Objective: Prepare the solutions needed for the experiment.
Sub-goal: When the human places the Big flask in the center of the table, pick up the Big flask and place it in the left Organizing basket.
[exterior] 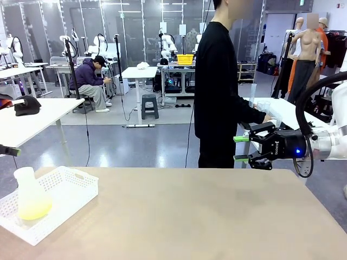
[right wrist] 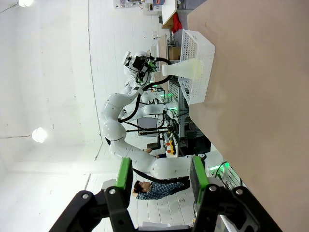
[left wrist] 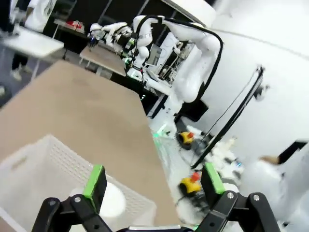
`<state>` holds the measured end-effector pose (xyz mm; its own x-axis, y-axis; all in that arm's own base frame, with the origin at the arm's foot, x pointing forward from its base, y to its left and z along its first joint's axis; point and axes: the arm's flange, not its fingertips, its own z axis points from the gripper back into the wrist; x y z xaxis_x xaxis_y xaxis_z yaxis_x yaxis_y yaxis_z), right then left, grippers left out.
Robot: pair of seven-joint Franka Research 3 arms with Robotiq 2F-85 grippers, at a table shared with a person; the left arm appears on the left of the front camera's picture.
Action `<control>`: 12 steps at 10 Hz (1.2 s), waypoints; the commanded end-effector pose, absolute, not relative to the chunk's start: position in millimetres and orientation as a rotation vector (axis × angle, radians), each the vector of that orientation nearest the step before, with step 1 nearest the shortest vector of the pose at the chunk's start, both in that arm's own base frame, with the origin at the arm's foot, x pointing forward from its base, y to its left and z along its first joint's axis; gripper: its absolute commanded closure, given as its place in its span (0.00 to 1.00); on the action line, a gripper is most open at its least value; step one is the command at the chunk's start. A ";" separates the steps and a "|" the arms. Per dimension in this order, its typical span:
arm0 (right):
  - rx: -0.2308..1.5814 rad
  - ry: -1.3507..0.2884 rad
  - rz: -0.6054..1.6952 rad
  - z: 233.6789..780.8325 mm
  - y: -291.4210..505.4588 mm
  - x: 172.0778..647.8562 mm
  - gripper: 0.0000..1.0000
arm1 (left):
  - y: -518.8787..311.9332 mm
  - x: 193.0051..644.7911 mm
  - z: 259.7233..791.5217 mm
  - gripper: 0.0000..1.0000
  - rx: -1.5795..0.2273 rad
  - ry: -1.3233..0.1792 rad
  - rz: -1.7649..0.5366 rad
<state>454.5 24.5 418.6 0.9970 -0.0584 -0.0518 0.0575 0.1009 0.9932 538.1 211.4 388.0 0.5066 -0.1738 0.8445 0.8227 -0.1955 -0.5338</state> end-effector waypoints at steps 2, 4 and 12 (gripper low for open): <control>1.465 0.002 -0.078 419.7 24.1 453.7 0.39 | 221.3 503.0 427.0 0.00 -1.549 -0.266 -0.723; 1.465 0.002 -0.078 419.7 24.1 453.7 0.39 | 220.6 492.5 433.6 0.00 -1.604 -0.200 -0.611; 1.465 0.002 -0.078 419.7 24.1 453.7 0.39 | 237.6 490.4 408.0 0.00 -1.563 -0.194 -0.402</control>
